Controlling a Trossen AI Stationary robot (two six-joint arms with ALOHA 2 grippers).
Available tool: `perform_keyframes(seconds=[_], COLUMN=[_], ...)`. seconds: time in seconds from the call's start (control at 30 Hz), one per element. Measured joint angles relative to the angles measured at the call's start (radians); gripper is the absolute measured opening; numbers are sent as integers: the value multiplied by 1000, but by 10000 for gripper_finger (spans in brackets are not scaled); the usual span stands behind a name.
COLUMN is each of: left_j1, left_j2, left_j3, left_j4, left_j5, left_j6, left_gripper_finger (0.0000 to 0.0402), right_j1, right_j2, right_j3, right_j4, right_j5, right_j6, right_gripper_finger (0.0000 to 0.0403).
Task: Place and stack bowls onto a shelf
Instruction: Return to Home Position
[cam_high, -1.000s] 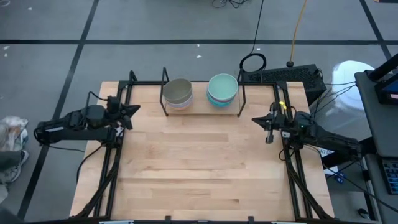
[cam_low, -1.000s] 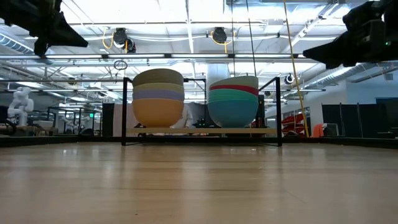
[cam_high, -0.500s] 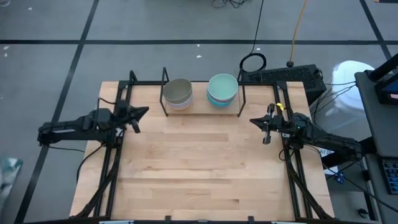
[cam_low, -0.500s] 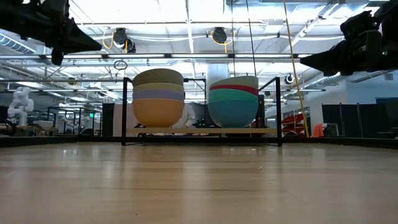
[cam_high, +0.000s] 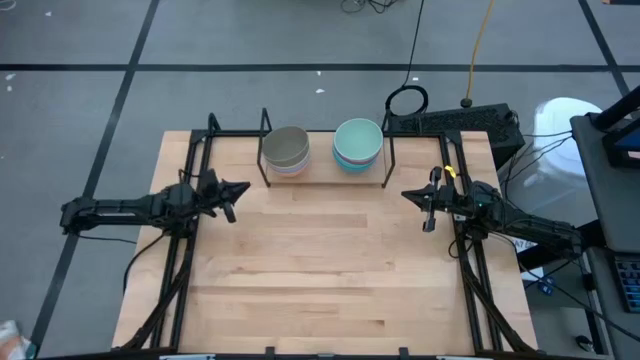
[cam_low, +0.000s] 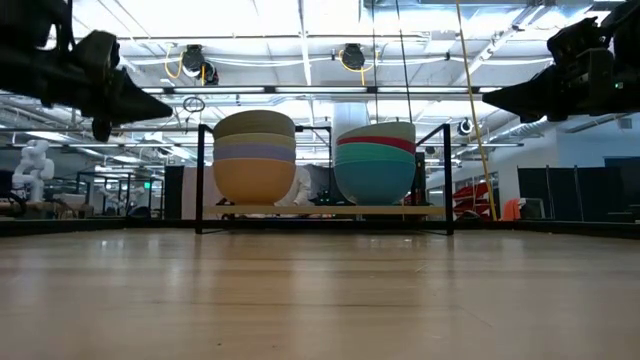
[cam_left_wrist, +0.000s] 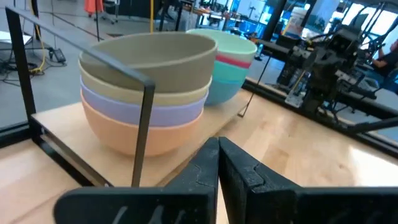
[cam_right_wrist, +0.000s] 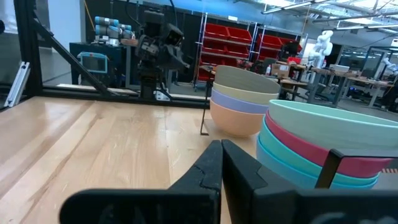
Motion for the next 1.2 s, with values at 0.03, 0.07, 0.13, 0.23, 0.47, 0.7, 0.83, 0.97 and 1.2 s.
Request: perform_keyframes(seconds=[0.03, 0.07, 0.13, 0.23, 0.47, 0.7, 0.83, 0.97, 1.2], left_j1=[0, 0, 0, 0, 0, 0, 3, 4, 4], left_j2=[0, 0, 0, 0, 5, 6, 6, 6, 6], left_j3=[-14, -28, -54, -94, -104, -104, -104, -104, -104], left_j4=[13, 20, 34, 72, 80, 77, 76, 76, 77], left_j5=[0, 0, 1, 1, 5, 5, -1, -8, -11], left_j6=[2, 4, 7, 9, 43, 83, 131, 135, 135], left_gripper_finger=[14, 16, 17, 10, 14, 12, 6, 11, 16], right_j1=[0, 0, 0, 0, 0, 0, 0, 0, 0], right_j2=[0, 0, 0, 0, 0, 0, 0, 1, 1], right_j3=[0, 0, 0, 0, -1, -2, -2, -2, -2], right_j4=[0, -1, -1, -2, -10, -32, -34, -32, 2], right_j5=[0, 0, 0, -1, 0, 0, 1, 1, 1], right_j6=[0, 0, 0, 0, 0, 38, 55, 100, 127], right_gripper_finger=[0, 0, 0, 0, 0, 0, 0, 0, 0])
